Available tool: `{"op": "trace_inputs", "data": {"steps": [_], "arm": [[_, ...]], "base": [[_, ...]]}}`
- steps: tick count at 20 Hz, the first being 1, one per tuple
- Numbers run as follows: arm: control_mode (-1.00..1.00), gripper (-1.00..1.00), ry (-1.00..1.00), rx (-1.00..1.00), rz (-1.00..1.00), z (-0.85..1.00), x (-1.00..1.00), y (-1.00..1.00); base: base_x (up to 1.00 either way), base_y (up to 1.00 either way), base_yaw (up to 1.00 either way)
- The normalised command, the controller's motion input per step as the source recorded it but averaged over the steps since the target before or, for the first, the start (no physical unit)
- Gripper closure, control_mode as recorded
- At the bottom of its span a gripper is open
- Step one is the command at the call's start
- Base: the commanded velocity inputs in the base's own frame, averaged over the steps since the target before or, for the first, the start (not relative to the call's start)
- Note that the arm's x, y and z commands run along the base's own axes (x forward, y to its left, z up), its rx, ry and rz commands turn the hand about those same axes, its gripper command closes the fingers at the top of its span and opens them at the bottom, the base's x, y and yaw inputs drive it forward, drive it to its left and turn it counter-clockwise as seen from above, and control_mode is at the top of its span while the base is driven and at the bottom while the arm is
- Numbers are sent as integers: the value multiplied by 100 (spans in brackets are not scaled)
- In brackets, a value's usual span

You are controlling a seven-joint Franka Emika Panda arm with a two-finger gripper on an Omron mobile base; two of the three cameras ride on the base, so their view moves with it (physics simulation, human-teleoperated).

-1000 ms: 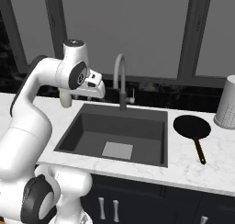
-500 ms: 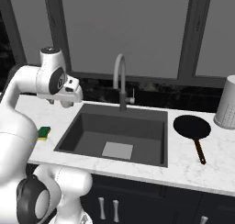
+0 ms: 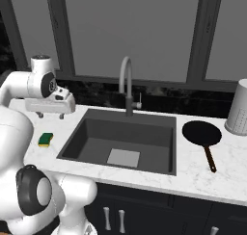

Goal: Pick the pan and sponge and place them into the sink. Then turn on the water.

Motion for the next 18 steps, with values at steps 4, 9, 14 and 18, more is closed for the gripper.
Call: {"op": "trace_inputs", "data": {"steps": [4,9,14,18], "arm": [[-100,-100,17,-9,10,-40,8,73],[-100,-100,21,-6,10,-41,14,73],[-100,-100,12,0,3,-33,29,43],[-100,-100,1,0,1,-41,17,25]], "base": [[0,0,0],[0,0,0],[0,0,0],[0,0,0]]}}
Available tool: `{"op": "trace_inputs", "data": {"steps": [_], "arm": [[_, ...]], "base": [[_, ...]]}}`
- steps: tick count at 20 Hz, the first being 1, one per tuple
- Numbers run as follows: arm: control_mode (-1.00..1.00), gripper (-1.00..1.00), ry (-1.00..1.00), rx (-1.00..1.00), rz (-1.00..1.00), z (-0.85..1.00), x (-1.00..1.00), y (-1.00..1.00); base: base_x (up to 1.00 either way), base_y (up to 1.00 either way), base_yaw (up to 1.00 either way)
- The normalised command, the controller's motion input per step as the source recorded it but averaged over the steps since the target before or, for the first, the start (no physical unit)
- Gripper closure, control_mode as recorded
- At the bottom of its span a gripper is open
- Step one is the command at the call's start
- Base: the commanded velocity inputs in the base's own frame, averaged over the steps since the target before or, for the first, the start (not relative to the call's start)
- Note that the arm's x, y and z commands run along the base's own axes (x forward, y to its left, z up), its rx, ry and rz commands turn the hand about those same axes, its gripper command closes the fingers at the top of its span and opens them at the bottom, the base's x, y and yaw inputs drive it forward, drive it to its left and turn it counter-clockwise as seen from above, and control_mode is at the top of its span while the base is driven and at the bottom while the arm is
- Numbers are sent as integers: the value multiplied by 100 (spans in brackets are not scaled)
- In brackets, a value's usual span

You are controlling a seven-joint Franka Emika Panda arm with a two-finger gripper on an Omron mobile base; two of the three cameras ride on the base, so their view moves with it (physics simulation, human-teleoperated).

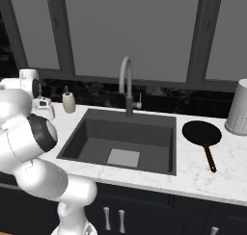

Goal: Pick the pan and sponge and place them into the sink. Then turn on the water.

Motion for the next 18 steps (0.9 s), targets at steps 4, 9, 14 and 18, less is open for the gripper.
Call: {"op": "trace_inputs", "data": {"steps": [4,9,14,18], "arm": [[-100,-100,-5,0,0,-38,11,18],[-100,-100,-11,0,0,-24,25,3],[-100,-100,-10,0,0,-18,19,1],[-100,-100,-11,2,0,-19,11,7]], "base": [[0,0,0],[0,0,0],[0,0,0],[0,0,0]]}}
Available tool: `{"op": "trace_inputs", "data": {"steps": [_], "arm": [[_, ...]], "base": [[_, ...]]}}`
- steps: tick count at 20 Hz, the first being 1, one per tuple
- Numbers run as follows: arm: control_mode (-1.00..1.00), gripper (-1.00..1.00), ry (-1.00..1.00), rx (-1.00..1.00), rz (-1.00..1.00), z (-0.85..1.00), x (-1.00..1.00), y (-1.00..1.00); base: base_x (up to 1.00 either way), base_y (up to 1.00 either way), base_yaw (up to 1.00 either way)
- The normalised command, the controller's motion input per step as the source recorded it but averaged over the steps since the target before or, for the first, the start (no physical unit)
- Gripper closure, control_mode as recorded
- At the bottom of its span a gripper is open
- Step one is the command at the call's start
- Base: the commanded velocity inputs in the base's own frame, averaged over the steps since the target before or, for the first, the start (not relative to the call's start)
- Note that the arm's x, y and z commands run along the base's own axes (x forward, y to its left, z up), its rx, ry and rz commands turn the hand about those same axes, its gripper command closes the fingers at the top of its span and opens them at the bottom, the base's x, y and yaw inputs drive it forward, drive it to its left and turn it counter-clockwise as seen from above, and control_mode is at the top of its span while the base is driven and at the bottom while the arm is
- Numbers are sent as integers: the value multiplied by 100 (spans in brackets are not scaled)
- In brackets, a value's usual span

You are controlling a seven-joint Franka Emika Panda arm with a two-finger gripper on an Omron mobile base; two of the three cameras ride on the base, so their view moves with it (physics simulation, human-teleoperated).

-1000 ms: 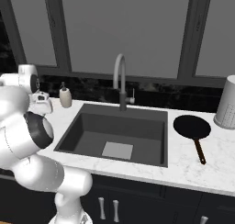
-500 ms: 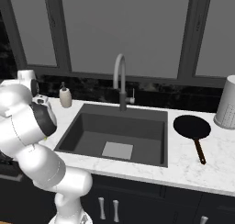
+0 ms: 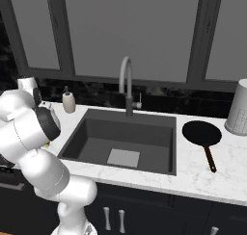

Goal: Pick the pan and sponge and place them into the sink. Then turn on the water.

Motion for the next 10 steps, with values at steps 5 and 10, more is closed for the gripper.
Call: {"op": "trace_inputs", "data": {"steps": [5,10], "arm": [[-100,-100,0,0,0,-16,6,9],[-100,-100,0,0,0,-17,7,2]], "base": [[0,0,0],[0,0,0]]}}
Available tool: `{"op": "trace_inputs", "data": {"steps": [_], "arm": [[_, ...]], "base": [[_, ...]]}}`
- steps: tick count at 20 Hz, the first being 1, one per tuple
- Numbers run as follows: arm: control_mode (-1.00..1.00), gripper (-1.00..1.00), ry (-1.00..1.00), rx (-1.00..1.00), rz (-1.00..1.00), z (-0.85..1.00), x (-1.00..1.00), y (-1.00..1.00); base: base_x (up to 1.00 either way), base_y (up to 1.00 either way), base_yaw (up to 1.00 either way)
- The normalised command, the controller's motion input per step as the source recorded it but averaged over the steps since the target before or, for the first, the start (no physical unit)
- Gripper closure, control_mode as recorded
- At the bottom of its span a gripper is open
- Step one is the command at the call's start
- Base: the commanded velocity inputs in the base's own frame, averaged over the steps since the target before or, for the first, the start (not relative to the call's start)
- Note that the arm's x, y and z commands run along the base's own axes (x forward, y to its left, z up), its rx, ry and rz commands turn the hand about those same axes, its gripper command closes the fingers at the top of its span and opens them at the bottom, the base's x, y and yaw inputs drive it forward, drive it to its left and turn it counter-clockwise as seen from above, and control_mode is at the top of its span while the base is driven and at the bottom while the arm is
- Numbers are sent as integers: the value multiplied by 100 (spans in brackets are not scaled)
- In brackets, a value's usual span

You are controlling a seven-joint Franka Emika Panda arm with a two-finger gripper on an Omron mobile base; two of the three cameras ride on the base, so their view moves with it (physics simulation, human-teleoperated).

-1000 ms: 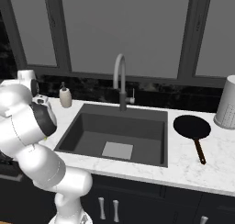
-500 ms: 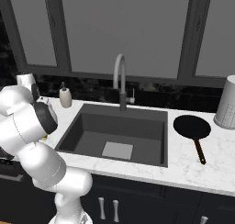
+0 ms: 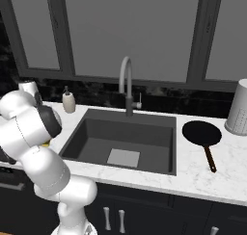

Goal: Pick the pan and sponge and place them into the sink. Then turn on the water.

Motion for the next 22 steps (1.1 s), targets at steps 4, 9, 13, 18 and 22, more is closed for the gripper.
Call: {"op": "trace_inputs", "data": {"steps": [4,9,13,18,22], "arm": [[-100,-100,0,0,0,-21,9,1],[-100,-100,0,0,0,-25,13,2],[-100,-100,0,0,0,-27,6,10],[-100,-100,0,0,0,-20,3,9],[-100,-100,0,0,0,-16,3,0]], "base": [[0,0,0],[0,0,0],[0,0,0],[0,0,0],[0,0,0]]}}
